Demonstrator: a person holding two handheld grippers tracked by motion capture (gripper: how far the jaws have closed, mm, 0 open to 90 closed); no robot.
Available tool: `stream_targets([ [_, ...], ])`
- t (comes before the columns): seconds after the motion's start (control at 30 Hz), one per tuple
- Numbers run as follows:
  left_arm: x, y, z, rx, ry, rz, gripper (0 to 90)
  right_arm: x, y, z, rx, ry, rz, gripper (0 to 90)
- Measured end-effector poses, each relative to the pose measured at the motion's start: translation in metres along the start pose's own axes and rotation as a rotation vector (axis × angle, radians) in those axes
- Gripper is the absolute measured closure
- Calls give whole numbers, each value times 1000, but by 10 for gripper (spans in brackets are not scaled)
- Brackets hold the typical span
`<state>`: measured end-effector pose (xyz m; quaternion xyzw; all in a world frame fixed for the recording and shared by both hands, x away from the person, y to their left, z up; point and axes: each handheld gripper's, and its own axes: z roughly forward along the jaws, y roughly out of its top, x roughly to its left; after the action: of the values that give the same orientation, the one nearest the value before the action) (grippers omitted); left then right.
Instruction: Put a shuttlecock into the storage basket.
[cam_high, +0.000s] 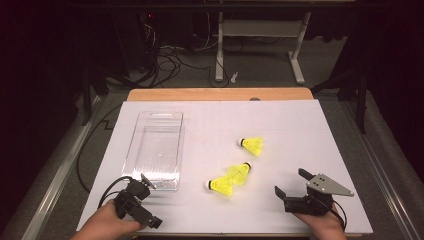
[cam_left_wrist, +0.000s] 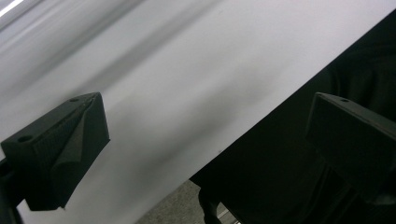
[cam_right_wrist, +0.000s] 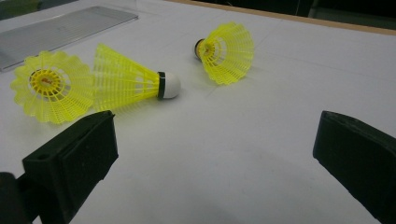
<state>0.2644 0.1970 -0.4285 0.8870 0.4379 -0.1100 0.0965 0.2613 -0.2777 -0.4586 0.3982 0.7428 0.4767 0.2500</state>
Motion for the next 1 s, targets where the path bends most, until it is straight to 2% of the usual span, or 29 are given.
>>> stream_targets([
  [0.23,-17,17,3,32,-3,57,8,0,0,0,-5,9,-3,4],
  [0.33,-21,20,4,35,-3,66,8,0,0,-1,-3,10,-3,5],
  [0.63,-40,36,9,64,-13,137,8,2,0,0,-1,13,-9,6],
  [1.0,-64,54,12,73,-23,212,9,2,0,0,-1,17,-12,8],
])
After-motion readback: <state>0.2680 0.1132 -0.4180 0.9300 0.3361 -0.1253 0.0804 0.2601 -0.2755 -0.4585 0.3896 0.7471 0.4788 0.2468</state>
